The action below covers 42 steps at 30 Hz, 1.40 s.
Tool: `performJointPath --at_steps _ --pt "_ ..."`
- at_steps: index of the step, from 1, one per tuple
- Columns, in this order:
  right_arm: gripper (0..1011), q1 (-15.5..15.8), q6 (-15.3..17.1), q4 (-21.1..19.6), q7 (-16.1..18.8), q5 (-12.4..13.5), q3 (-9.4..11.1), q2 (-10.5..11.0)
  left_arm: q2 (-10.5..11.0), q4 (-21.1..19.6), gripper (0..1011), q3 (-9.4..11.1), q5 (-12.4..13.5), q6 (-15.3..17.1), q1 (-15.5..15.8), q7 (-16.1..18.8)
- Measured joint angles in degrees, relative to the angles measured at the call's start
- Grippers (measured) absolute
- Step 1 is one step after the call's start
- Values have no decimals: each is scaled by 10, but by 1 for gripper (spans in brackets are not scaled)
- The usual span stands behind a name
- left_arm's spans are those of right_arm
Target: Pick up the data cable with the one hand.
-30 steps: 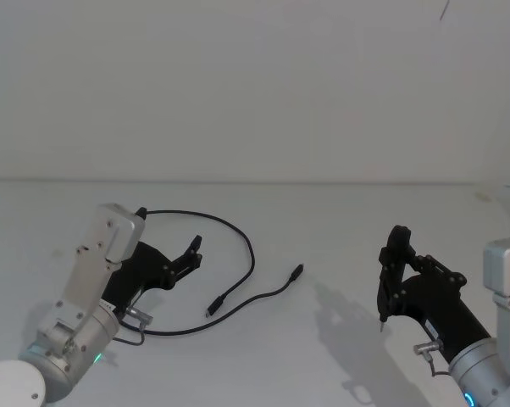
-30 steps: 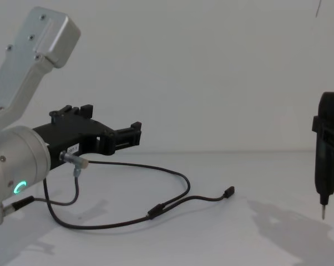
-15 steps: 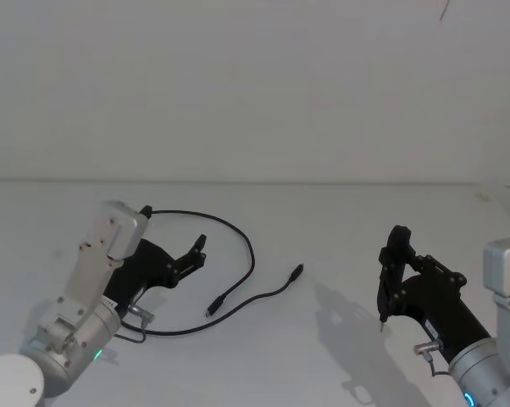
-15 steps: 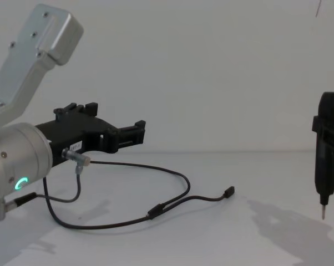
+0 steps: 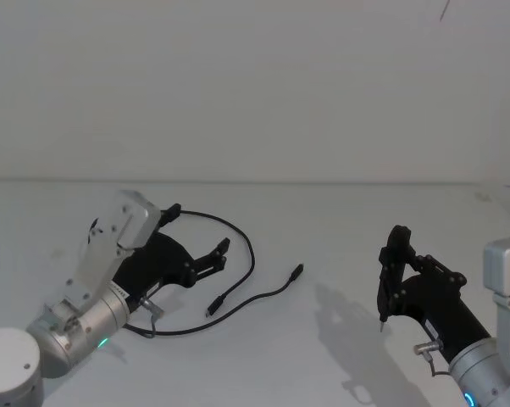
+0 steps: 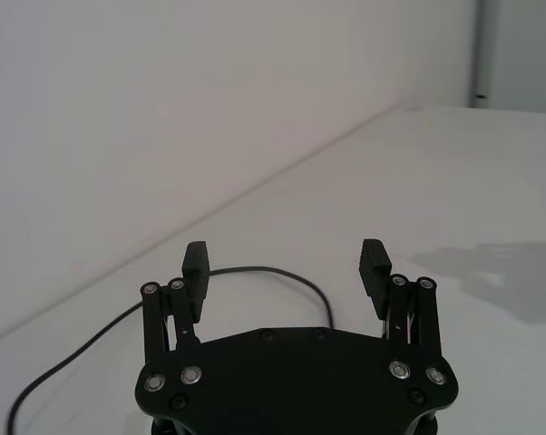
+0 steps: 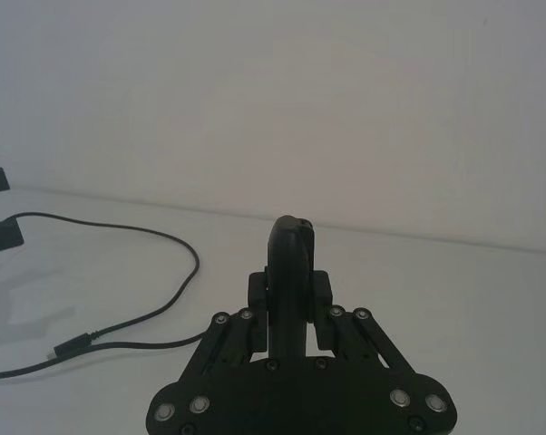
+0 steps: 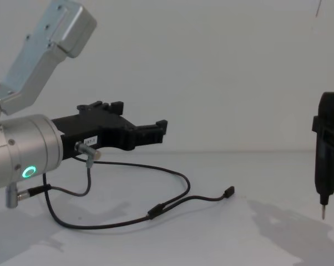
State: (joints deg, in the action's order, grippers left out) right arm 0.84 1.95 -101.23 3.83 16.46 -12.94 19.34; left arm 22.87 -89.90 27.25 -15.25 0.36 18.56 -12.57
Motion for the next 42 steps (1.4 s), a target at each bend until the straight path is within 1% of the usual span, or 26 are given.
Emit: performJointPath --at_steps 3,5,6,7,9,10,12,15,16,17,20,21,22,25,28,29,35,42 --pt "279 0 0 0 0 0 0 0 1 6 1001 2 -8 4 8 -21" --pt "279 0 0 0 0 0 0 0 3 16 1001 5 -18 10 19 -46" --pt "279 0 0 0 0 0 0 0 3 16 1001 5 -18 10 19 -46" --pt "279 0 0 0 0 0 0 0 4 21 1001 7 -24 16 26 -64" --pt "279 0 0 0 0 0 0 0 6 26 1001 10 -30 22 33 -78" --pt "279 0 0 0 0 0 0 0 7 31 1001 12 -35 28 39 -95" --pt "279 0 0 0 0 0 0 0 9 36 1001 15 -40 35 46 -110" --pt "279 0 0 0 0 0 0 0 17 46 1001 24 -51 57 65 -146" --pt "279 0 0 0 0 0 0 0 17 46 1001 24 -51 57 65 -146" --pt "279 0 0 0 0 0 0 0 21 49 1001 29 -54 67 73 -161" --pt "279 0 0 0 0 0 0 0 29 55 1001 37 -59 87 86 -187" --pt "279 0 0 0 0 0 0 0 34 57 1001 42 -61 99 94 -201" --pt "279 0 0 0 0 0 0 0 34 57 1001 42 -61 99 94 -201" --pt "279 0 0 0 0 0 0 0 45 59 1001 55 -64 128 110 -232" --pt "279 0 0 0 0 0 0 0 52 60 1001 62 -66 143 118 -249" --pt "279 0 0 0 0 0 0 0 56 61 1001 68 -67 153 124 -260" --pt "279 0 0 0 0 0 0 0 66 66 1001 84 -69 179 140 -289" --pt "279 0 0 0 0 0 0 0 69 74 1001 98 -70 196 152 -303"
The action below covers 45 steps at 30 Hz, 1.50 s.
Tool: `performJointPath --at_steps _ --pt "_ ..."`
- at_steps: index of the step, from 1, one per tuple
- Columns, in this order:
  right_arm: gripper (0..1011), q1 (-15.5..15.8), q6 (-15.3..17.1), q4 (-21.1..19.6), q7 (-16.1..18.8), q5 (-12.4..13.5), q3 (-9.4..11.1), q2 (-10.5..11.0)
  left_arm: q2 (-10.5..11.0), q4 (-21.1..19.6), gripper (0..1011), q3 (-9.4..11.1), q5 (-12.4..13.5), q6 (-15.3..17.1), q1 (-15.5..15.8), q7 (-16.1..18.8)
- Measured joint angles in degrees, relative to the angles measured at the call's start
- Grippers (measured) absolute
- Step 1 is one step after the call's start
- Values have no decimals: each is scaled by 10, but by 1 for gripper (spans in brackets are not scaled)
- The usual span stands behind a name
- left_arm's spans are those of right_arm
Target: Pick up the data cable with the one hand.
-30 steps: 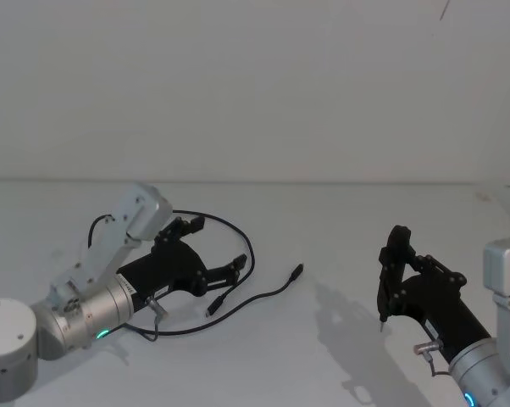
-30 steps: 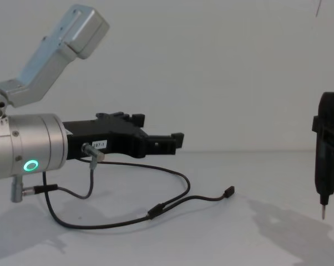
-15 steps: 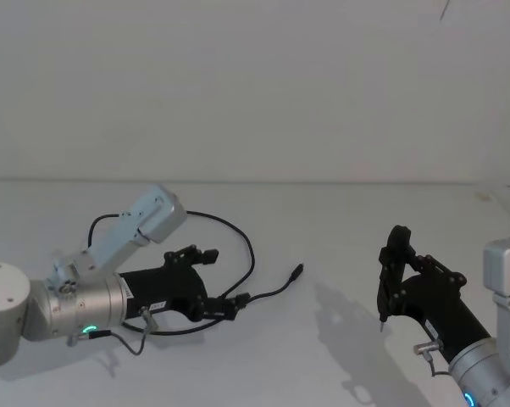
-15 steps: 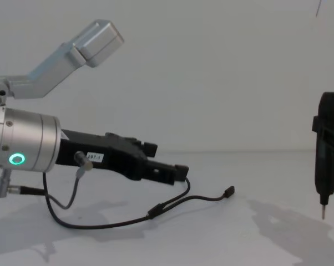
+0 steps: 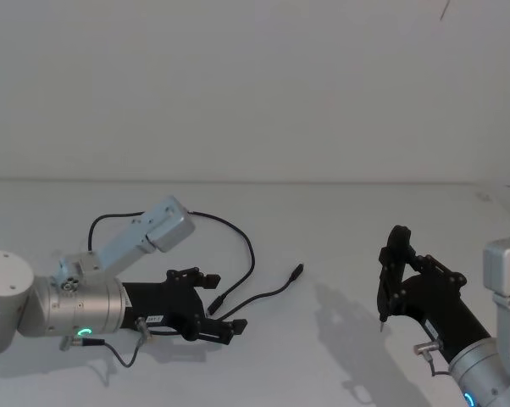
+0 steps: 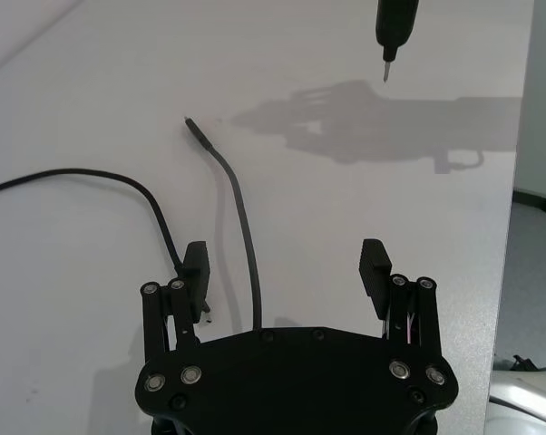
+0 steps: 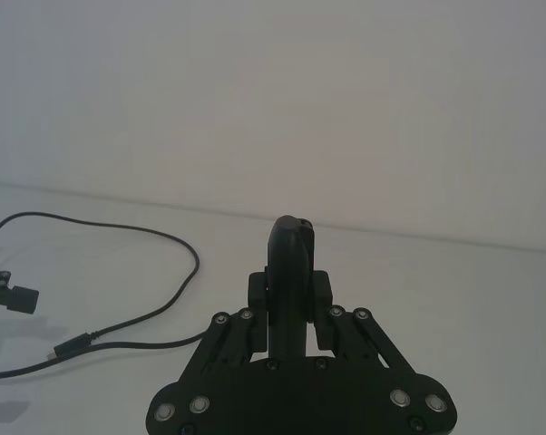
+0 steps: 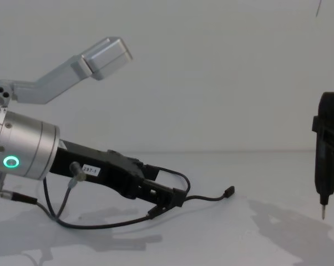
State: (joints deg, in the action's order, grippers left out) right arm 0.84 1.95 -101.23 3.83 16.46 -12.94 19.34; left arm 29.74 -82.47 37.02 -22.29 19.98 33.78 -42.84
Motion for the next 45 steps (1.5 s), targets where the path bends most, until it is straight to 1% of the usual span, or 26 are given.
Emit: performJointPath --at_steps 5,11,15,22,31,38,41,44,45 --pt "279 0 0 0 0 0 0 0 -3 5 1001 5 0 5 2 2" --pt "279 0 0 0 0 0 0 0 -12 15 1001 15 6 5 3 16" --pt "279 0 0 0 0 0 0 0 -22 24 1001 23 13 2 4 28" --pt "279 0 0 0 0 0 0 0 -36 33 1001 31 23 -2 2 48" --pt "279 0 0 0 0 0 0 0 -50 41 1001 32 35 -6 -5 78" --pt "279 0 0 0 0 0 0 0 -62 48 1000 27 44 -12 -12 104" --pt "279 0 0 0 0 0 0 0 -66 51 962 24 47 -15 -15 114" --pt "279 0 0 0 0 0 0 0 -73 55 876 21 50 -21 -17 124" --pt "279 0 0 0 0 0 0 0 -75 56 864 20 51 -22 -17 126"
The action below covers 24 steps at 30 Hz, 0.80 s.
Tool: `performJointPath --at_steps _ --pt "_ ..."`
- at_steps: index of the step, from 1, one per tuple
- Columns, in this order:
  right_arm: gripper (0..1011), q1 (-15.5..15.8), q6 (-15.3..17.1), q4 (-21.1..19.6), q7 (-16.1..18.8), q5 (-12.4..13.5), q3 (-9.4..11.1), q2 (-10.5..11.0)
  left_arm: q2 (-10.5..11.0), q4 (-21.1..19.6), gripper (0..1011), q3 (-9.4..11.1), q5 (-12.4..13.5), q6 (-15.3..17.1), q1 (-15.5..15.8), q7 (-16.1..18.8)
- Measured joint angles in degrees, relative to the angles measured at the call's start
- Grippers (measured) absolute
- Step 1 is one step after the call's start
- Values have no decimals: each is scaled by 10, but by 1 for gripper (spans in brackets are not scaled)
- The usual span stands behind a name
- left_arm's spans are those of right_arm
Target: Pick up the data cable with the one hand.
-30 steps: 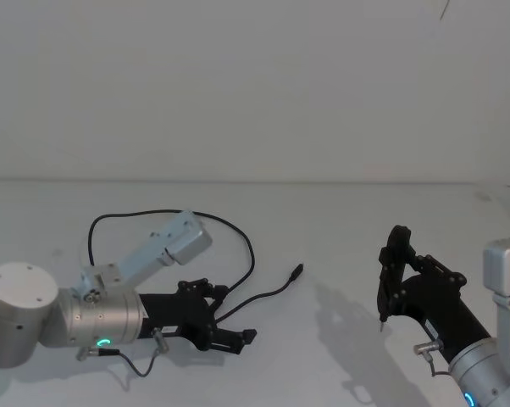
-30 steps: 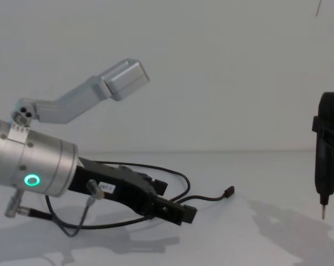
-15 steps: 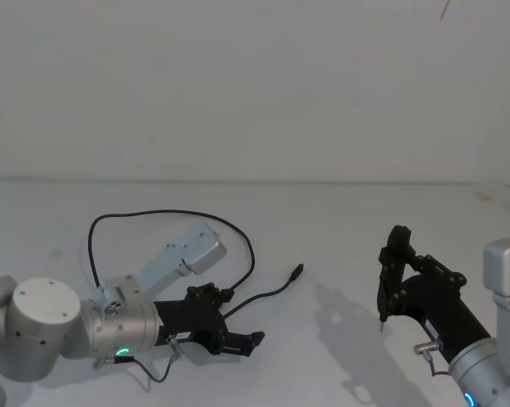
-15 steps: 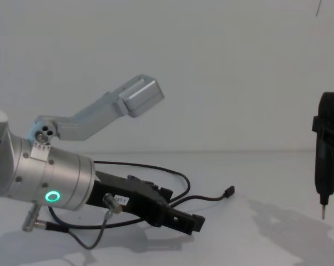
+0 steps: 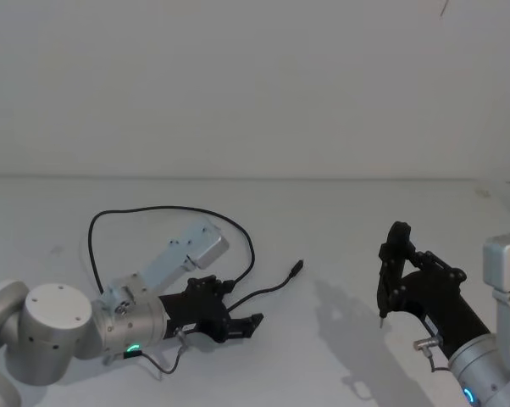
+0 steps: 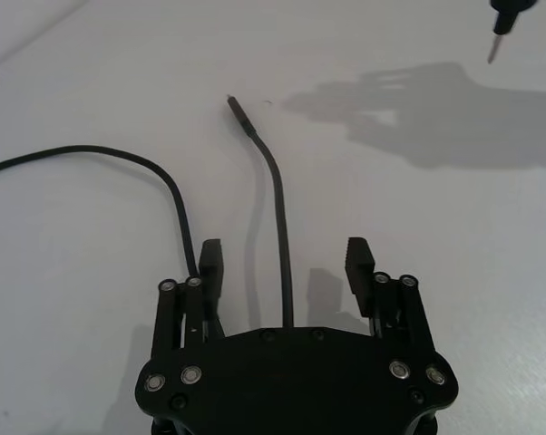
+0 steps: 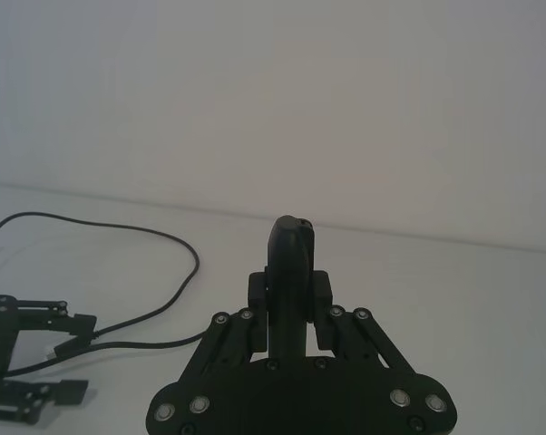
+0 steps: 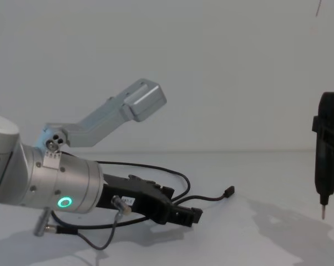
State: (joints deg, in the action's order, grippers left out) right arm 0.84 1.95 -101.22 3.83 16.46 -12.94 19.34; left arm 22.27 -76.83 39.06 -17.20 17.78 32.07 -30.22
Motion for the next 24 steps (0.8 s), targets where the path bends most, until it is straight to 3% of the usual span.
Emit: performJointPath --at_steps 24 --pt "279 0 0 0 0 0 0 0 -34 36 103 -14 12 -28 7 18"
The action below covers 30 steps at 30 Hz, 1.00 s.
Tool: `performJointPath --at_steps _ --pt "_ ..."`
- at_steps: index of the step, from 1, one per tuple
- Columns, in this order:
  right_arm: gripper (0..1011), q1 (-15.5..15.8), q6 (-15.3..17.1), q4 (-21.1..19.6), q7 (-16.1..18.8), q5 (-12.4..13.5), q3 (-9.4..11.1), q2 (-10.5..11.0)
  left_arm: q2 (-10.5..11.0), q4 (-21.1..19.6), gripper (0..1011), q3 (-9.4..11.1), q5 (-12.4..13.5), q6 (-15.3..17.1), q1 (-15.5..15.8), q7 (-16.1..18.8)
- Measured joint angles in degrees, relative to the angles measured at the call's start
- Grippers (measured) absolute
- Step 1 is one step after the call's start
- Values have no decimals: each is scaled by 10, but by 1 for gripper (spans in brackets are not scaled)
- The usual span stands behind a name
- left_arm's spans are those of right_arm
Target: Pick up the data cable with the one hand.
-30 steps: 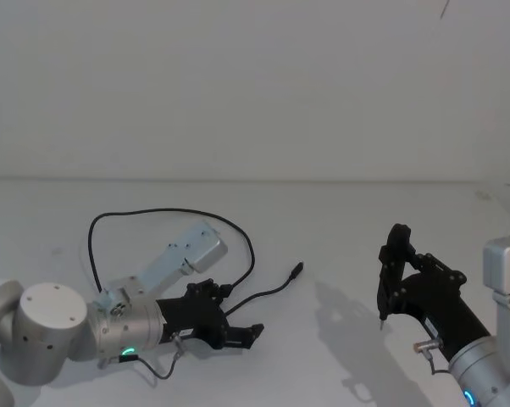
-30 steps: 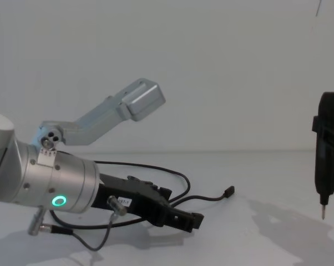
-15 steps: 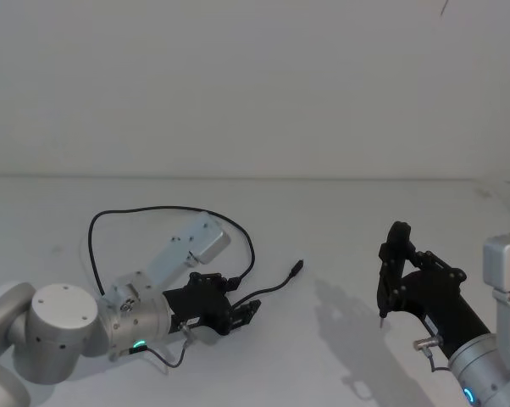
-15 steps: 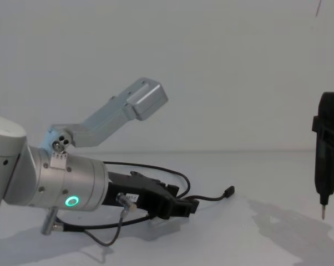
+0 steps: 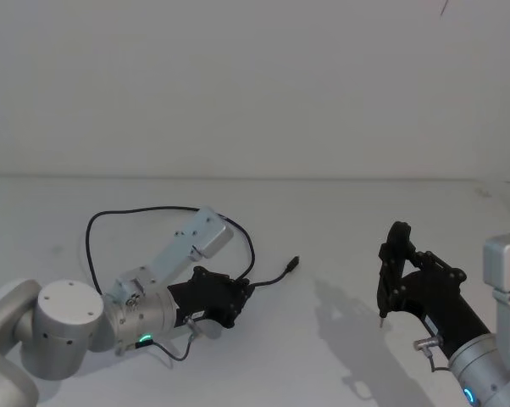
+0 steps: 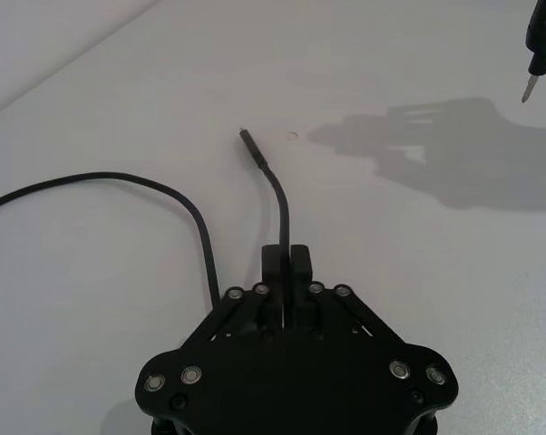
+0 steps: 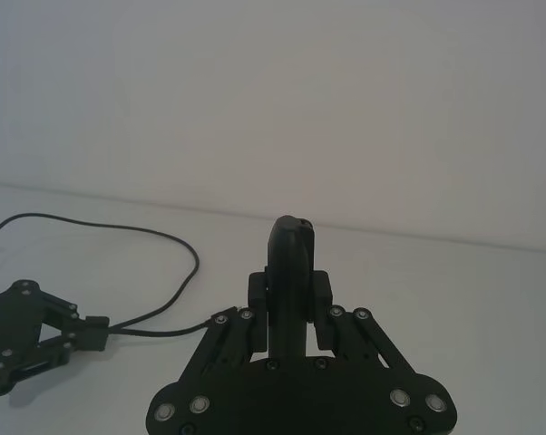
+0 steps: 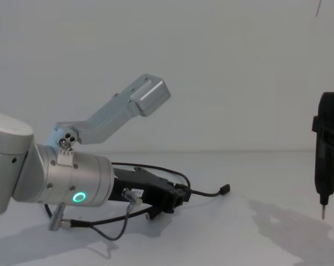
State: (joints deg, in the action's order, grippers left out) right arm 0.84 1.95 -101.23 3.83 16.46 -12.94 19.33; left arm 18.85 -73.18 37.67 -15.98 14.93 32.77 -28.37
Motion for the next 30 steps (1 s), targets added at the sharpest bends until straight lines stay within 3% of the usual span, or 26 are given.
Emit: performJointPath --at_steps 3,18,24,30 --pt "279 0 0 0 0 0 0 0 -2 1 41 -2 1 0 0 0" --pt "279 0 0 0 0 0 0 0 -7 -4 40 -13 1 -4 -1 -9" --pt "279 0 0 0 0 0 0 0 -4 -13 40 -22 -9 -31 7 -34" --pt "279 0 0 0 0 0 0 0 8 -36 40 -31 -25 -37 10 -58"
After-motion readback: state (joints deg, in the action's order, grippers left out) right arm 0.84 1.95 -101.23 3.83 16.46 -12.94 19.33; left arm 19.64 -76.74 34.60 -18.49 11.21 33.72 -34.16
